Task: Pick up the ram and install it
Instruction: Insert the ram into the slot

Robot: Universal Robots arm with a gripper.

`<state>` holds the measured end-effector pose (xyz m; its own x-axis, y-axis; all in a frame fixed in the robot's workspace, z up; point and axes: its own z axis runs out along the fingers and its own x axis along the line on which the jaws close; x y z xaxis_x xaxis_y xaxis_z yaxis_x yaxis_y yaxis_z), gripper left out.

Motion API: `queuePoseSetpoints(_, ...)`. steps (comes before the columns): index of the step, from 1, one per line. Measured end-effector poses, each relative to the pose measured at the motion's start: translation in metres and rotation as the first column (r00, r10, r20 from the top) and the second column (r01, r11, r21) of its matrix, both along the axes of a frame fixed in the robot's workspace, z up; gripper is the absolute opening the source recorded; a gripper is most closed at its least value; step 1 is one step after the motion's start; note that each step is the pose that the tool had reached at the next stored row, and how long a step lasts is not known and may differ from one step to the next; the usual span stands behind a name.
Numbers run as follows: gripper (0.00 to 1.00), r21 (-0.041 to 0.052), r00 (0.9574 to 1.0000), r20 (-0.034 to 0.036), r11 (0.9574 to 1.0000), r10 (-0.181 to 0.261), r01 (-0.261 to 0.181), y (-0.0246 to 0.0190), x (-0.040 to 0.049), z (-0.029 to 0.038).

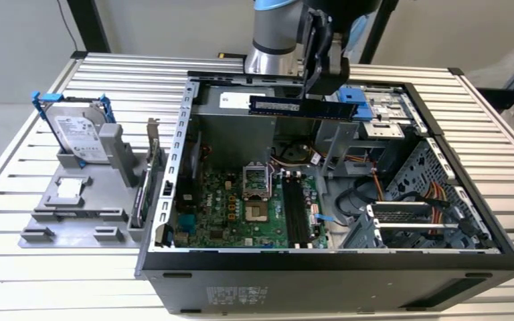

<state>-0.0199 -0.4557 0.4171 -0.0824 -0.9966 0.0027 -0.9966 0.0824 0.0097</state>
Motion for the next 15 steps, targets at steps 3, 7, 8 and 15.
queuePoseSetpoints(3, 0.0, 0.0, 0.9999, 0.0, 0.9999, -0.014, 0.014, 0.0, 0.0, 0.0)
queuePoseSetpoints(7, 0.0, 0.0, 0.9987, 0.0001, 0.9987, -0.051, 0.051, 0.0, 0.0, 0.0)
queuePoseSetpoints(8, 0.0, -0.0001, 0.9982, 0.0, 0.9982, -0.061, 0.061, 0.0, 0.0, 0.0)
queuePoseSetpoints(15, 0.0, -0.0003, 0.9925, 0.0001, 0.9925, -0.122, 0.122, 0.0, 0.0, 0.0)
